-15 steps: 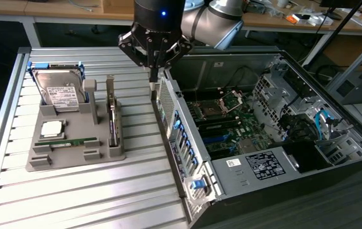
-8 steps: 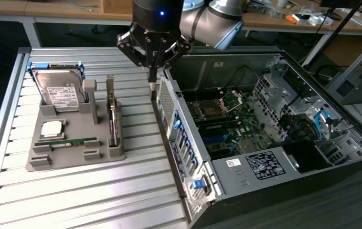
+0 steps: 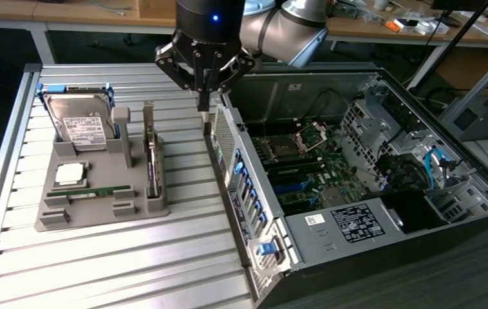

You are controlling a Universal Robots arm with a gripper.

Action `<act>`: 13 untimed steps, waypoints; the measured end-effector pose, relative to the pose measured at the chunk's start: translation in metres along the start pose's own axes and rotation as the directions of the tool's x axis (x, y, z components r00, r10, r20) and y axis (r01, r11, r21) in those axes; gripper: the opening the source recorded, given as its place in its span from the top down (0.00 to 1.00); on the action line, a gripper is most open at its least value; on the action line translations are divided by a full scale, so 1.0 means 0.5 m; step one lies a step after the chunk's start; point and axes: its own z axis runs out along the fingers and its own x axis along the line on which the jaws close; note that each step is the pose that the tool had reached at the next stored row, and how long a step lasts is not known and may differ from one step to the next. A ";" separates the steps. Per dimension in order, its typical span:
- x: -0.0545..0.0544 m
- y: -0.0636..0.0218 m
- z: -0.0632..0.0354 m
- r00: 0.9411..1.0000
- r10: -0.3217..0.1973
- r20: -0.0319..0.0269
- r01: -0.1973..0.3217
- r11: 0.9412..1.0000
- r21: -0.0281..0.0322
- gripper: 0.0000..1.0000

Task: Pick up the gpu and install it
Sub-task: 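Reach for the gpu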

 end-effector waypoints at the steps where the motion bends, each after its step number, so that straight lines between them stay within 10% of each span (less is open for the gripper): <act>1: 0.001 0.000 0.000 1.000 0.000 0.000 0.000 1.000 0.000 0.90; 13: 0.011 -0.001 0.000 1.000 0.000 0.000 0.000 1.000 0.000 0.90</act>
